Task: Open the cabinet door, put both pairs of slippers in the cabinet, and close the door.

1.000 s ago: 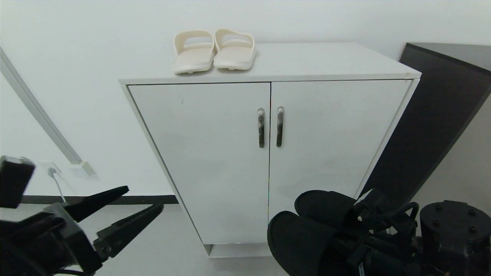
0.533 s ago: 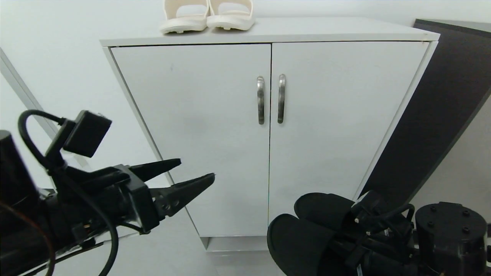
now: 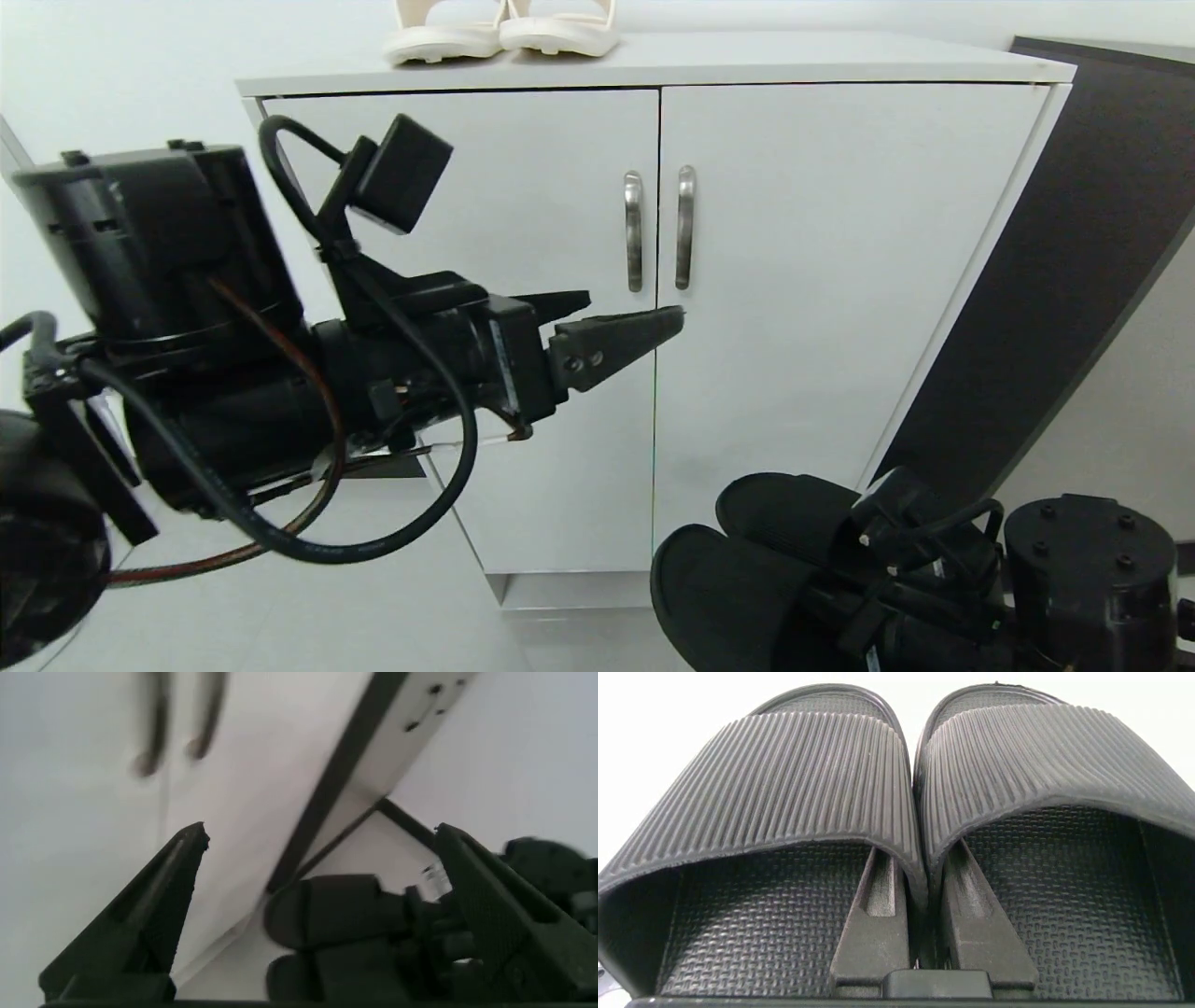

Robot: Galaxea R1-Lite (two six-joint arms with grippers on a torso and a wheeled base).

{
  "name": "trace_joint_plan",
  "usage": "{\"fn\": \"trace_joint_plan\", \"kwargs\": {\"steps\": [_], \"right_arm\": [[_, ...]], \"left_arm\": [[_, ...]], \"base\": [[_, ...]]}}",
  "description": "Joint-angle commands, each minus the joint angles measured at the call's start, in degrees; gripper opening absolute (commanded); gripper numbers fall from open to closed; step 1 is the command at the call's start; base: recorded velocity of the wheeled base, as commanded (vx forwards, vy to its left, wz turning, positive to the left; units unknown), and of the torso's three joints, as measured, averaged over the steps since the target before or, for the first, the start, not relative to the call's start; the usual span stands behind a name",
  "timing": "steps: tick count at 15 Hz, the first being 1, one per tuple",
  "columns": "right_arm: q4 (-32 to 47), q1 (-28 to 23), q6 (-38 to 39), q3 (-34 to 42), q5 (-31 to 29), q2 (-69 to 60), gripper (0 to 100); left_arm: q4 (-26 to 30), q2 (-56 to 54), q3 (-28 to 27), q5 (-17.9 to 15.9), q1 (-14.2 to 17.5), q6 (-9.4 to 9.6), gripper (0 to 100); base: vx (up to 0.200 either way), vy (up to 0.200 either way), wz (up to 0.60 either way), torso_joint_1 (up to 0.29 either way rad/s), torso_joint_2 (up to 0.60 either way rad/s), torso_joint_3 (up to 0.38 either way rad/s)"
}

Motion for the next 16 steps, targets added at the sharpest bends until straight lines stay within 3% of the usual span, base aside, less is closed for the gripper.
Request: {"fn": "trace_joint_plan", "kwargs": {"steps": [1,5,8,12,14,16], "right_arm": [[0.0,0.0,0.1,0.1,0.1,0.4,0],[0.0,0.0,0.1,0.3,0.4,0.4,0],[0.0,0.0,0.0,0.5,0.4,0.5,0],[0.0,0.1,-0.1,0.6,0.3,0.5,0],[0.0,0.1,-0.1,0.7,0.3,0.4,0],[0.0,0.1,-0.1,0.8,0.2,0.6,0]], "left_arm": [[0.3,5.4,-5.9,-1.9,-0.7,-1.18,100],[0.4,11.0,-14.5,-6.7,-1.3,-7.07,100],[0.4,13.1,-18.2,-6.7,-1.0,-8.91,100],[0.6,14.8,-20.4,-6.1,0.2,-9.09,100],[0.6,17.5,-22.8,-6.1,3.0,-9.00,100],[0.6,19.0,-24.1,-4.7,3.7,-8.91,100]], "base": [[0.000,0.000,0.00,0.000,0.00,0.000],[0.000,0.000,0.00,0.000,0.00,0.000],[0.000,0.000,0.00,0.000,0.00,0.000],[0.000,0.000,0.00,0.000,0.00,0.000],[0.000,0.000,0.00,0.000,0.00,0.000],[0.000,0.000,0.00,0.000,0.00,0.000]]}}
